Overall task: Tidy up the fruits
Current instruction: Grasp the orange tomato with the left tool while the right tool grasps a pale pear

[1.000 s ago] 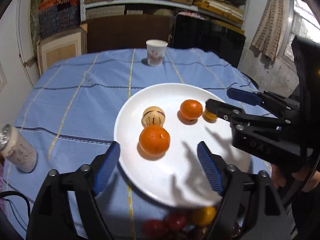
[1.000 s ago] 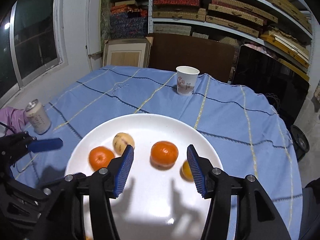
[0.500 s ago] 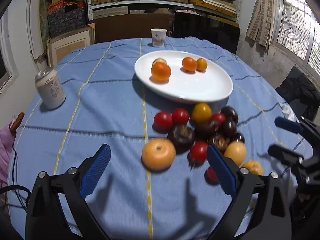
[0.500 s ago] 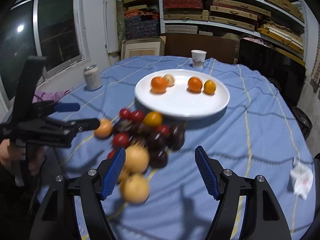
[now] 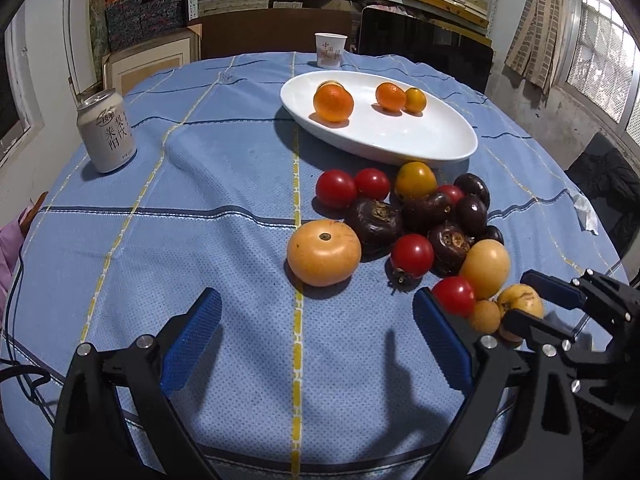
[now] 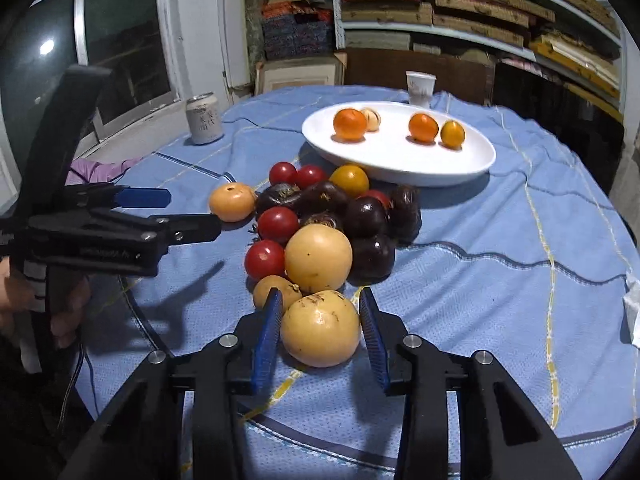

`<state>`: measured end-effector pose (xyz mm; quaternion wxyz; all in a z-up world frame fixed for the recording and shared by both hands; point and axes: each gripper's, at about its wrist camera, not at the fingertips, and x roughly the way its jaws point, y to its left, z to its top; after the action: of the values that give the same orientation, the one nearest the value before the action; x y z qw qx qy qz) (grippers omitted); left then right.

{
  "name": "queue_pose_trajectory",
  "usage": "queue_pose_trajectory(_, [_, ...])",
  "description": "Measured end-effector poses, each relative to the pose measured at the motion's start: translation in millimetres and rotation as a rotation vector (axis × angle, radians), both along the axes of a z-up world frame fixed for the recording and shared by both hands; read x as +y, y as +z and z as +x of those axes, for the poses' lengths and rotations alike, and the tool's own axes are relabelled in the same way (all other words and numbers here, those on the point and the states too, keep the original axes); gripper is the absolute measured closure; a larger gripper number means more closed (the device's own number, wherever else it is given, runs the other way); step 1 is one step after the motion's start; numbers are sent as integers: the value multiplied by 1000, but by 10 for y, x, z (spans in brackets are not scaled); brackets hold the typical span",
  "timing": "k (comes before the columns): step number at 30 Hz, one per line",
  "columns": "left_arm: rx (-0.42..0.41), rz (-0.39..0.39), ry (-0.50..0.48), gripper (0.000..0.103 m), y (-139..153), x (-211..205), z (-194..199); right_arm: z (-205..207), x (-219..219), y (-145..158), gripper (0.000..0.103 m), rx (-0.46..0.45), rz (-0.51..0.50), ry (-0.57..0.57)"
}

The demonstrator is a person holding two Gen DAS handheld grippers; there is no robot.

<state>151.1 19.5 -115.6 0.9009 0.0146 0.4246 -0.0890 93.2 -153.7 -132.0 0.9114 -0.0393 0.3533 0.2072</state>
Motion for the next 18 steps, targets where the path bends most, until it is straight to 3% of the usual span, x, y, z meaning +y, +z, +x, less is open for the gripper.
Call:
queue_pose_trajectory(12, [28, 73, 62, 10, -65, -16, 294, -10, -82, 12, 63, 17, 69, 21])
queue_pose_trajectory(16, [42, 73, 47, 23, -110, -51, 369, 5, -93, 11, 63, 22, 79, 21])
queue_pose_trajectory(18, [75, 50, 28, 38, -159, -50, 411, 5, -94, 12, 63, 23, 81, 21])
